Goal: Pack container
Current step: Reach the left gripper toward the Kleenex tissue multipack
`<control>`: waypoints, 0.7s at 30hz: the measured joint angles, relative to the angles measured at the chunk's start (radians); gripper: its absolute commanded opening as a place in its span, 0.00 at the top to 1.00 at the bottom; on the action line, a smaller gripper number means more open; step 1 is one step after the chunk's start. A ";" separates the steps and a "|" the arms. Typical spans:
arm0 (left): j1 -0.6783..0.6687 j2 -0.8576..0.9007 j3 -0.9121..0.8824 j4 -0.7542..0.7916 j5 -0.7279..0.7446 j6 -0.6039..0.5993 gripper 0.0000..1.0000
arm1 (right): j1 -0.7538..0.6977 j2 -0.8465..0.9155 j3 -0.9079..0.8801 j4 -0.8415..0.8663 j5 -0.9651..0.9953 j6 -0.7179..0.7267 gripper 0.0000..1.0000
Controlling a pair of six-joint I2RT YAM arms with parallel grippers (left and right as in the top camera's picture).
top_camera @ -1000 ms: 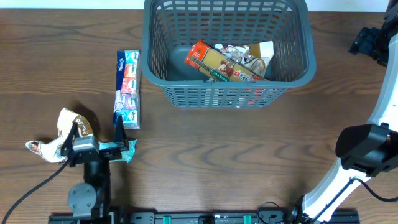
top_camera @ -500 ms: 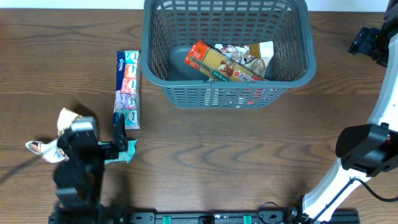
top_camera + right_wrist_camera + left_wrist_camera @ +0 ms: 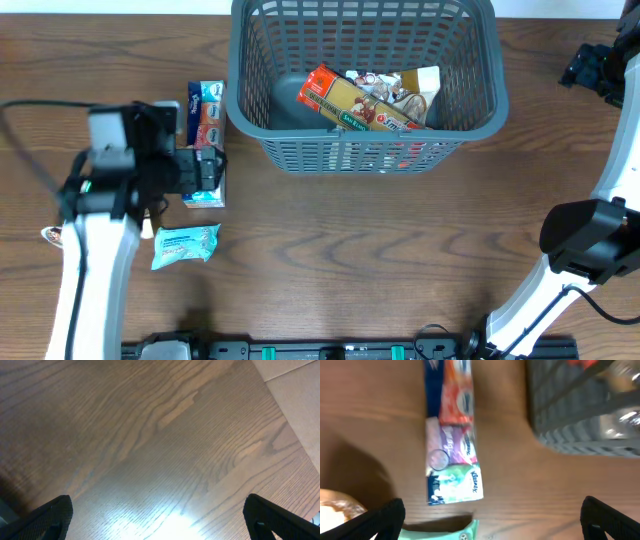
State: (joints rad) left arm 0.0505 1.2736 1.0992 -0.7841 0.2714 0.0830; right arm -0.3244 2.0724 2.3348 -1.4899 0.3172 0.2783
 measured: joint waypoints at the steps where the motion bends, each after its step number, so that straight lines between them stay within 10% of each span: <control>1: 0.000 0.041 0.000 -0.001 0.003 0.000 0.01 | 0.000 0.000 0.000 0.000 0.000 0.000 0.01; 21: 0.000 0.312 0.146 0.009 -0.167 -0.040 0.01 | 0.000 0.000 0.000 0.000 0.000 0.000 0.01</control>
State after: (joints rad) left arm 0.0509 1.5860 1.2453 -0.7750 0.1043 0.0425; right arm -0.3244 2.0724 2.3344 -1.4899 0.3168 0.2783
